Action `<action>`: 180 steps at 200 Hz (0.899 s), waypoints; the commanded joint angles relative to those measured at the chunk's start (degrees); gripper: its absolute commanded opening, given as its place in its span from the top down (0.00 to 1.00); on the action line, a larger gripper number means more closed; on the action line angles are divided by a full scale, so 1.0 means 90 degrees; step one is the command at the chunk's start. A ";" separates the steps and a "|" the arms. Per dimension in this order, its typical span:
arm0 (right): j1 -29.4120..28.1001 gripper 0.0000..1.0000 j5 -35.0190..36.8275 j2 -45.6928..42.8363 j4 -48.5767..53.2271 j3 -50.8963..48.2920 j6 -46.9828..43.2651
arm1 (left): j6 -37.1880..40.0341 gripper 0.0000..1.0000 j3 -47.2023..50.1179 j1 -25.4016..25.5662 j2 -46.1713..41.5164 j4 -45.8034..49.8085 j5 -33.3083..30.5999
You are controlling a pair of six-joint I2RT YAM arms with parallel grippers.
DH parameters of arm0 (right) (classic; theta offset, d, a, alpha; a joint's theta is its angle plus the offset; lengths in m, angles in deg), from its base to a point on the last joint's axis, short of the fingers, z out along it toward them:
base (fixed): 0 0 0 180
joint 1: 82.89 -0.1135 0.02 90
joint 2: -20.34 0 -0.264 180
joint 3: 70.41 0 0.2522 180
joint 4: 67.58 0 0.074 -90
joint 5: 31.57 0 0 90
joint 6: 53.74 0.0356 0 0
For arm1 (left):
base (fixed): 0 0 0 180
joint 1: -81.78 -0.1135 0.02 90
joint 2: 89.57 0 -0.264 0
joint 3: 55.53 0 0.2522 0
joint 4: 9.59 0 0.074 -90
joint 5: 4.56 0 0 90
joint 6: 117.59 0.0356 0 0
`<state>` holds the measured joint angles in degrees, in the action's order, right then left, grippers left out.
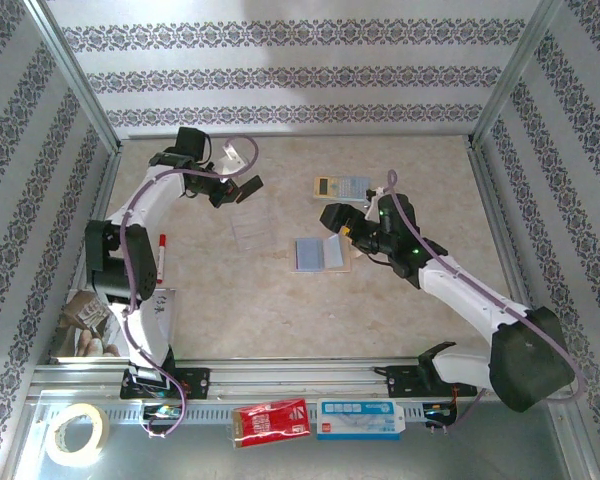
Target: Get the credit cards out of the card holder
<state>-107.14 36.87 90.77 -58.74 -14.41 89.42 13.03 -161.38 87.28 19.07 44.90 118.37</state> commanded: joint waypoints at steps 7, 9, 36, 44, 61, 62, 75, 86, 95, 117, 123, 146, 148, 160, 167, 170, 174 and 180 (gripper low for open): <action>-0.0001 0.02 0.0164 -0.0054 0.0028 -0.0190 0.0020 | 0.1311 1.00 -0.0766 -0.0083 0.0523 0.1402 -0.0138; -0.0001 0.02 0.0161 -0.0041 0.0025 -0.0189 0.0020 | 0.1359 1.00 -0.0796 -0.0083 0.0553 0.1453 -0.0154; 0.0083 0.02 0.0060 0.0218 -0.0036 -0.0048 -0.0060 | 0.1749 1.00 -0.1317 -0.0110 0.0923 0.1921 -0.0298; 0.0123 0.02 0.0043 0.0322 -0.0038 0.0001 -0.0036 | 0.1856 1.00 -0.1417 -0.0125 0.1012 0.2043 -0.0252; 0.0189 0.02 -0.0012 0.0592 -0.0146 0.0171 0.0047 | 0.2091 1.00 -0.1683 -0.0129 0.1217 0.2348 -0.0053; 0.0187 0.02 -0.0024 0.0607 -0.0156 0.0185 0.0048 | 0.2104 1.00 -0.1692 -0.0126 0.1228 0.2363 -0.0039; 0.0222 0.02 -0.0143 0.0820 -0.0168 0.0386 0.0054 | 0.2238 1.00 -0.1796 -0.0147 0.1342 0.2517 0.0080; 0.0257 0.02 -0.0231 0.0977 -0.0165 0.0578 0.0087 | 0.2339 1.00 -0.1862 -0.0162 0.1444 0.2618 0.0108; 0.0272 0.02 -0.0312 0.1087 -0.0166 0.0717 0.0089 | 0.2354 1.00 -0.1909 -0.0176 0.1508 0.2643 0.0067; 0.0367 0.02 -0.0554 0.1328 -0.0150 0.1021 0.0069 | 0.2402 1.00 -0.2000 -0.0175 0.1661 0.2532 -0.0031; 0.0391 0.02 -0.0596 0.1388 -0.0153 0.1072 0.0076 | 0.2391 1.00 -0.2054 -0.0176 0.1722 0.2484 -0.0059; 0.0481 0.02 -0.0728 0.1555 -0.0165 0.1186 0.0084 | 0.2313 1.00 -0.2489 -0.0173 0.2029 0.2660 -0.0119; 0.0491 0.02 -0.0734 0.1563 -0.0165 0.1193 0.0073 | 0.2310 1.00 -0.2532 -0.0172 0.2042 0.2674 -0.0116; 0.0534 0.02 -0.0750 0.1624 -0.0174 0.1194 0.0043 | 0.2322 1.00 -0.2627 -0.0172 0.2124 0.2751 -0.0047; 0.0560 0.02 -0.0786 0.1660 -0.0194 0.1174 0.0058 | 0.2377 1.00 -0.2664 -0.0171 0.2157 0.2846 0.0033; 0.0573 0.02 -0.0808 0.1673 -0.0213 0.1162 0.0064 | 0.2398 1.00 -0.2679 -0.0174 0.2171 0.2886 0.0074; 0.0593 0.02 -0.0826 0.1686 -0.0232 0.1151 0.0069 | 0.2414 1.00 -0.2692 -0.0171 0.2184 0.2930 0.0115; 0.0609 0.02 -0.0853 0.1704 -0.0262 0.1133 0.0077 | 0.2429 0.98 -0.2736 -0.0177 0.2216 0.3029 0.0171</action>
<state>-102.59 31.40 104.70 -59.86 -4.88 90.04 32.28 -183.46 86.54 37.98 66.17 116.95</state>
